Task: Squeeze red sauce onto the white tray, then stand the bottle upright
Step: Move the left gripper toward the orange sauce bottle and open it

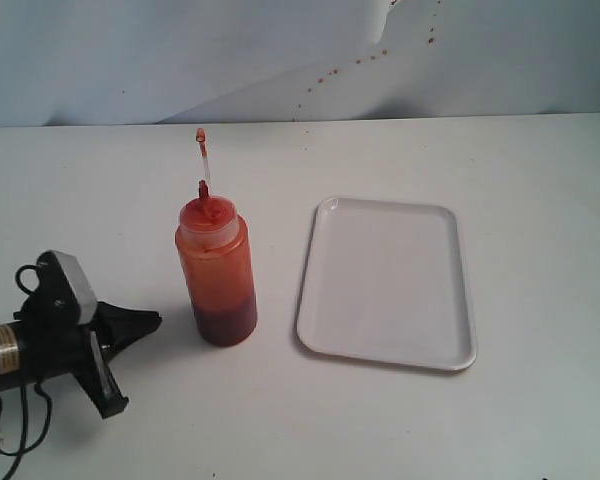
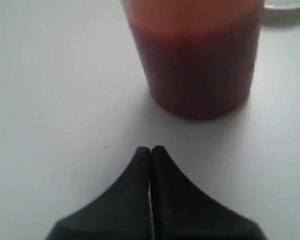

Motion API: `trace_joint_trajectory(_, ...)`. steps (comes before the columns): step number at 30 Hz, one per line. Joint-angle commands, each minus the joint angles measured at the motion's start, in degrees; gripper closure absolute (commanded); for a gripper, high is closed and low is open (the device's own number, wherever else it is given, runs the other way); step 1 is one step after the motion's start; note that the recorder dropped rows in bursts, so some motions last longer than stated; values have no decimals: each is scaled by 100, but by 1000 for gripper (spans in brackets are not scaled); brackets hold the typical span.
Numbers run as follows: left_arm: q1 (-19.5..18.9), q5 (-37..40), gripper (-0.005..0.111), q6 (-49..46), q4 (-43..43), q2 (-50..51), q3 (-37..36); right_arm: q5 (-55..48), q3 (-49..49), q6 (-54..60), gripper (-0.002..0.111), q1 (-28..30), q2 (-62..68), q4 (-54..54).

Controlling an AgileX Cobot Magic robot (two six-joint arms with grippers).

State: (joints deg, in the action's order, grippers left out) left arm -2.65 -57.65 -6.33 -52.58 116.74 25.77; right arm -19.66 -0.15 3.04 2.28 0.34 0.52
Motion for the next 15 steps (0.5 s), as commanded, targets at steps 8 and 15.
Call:
trace_joint_trajectory(8, -1504, -1231, 107, 1419, -2347, 828, 454, 60, 15, -10, 108, 31, -34, 2)
trace_joint_trajectory(15, -1269, -1231, 107, 1397, -2788, 1060, 730, 60, 15, -10, 108, 31, -34, 2)
